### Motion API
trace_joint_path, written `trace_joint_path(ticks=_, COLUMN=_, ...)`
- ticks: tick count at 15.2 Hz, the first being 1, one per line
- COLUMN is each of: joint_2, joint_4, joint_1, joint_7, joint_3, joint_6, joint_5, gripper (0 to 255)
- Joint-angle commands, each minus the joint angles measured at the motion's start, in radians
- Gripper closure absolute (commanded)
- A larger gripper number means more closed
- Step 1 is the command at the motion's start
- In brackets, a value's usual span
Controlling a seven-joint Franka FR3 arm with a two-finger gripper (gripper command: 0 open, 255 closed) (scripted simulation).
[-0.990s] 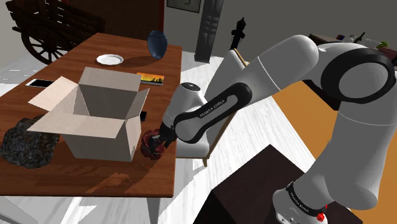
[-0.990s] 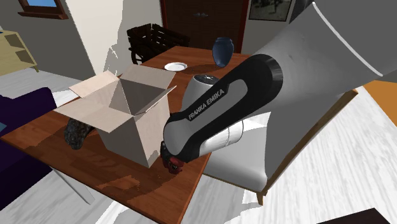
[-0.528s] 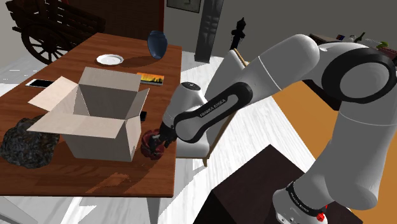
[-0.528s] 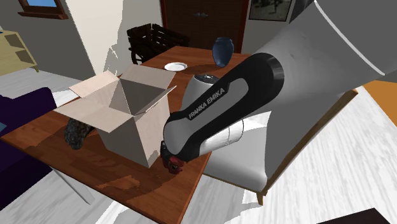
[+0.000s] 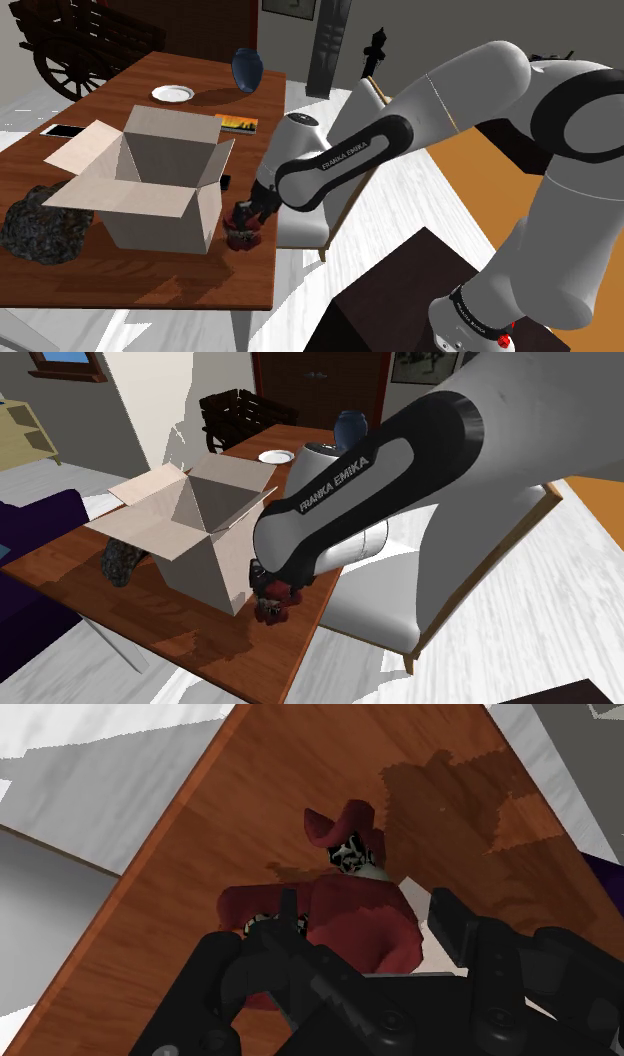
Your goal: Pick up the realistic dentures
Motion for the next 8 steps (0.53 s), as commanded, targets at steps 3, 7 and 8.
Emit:
trace_joint_path(ticks=3, joint_2=-0.042, joint_4=0.004, joint_1=-0.004, joint_7=0.005, joint_3=0.003, joint_6=-0.045, joint_5=0.004, gripper=255)
trace_joint_path(ticks=7, joint_2=-0.073, joint_4=0.011, joint_1=-0.007, joint_7=0.011, joint_3=0.004, joint_6=-0.082, joint_5=0.005, gripper=255)
trace_joint_path(ticks=8, joint_2=-0.073, joint_4=0.011, joint_1=-0.007, joint_7=0.011, joint_3=0.004, joint_6=-0.082, joint_5=0.005, gripper=255)
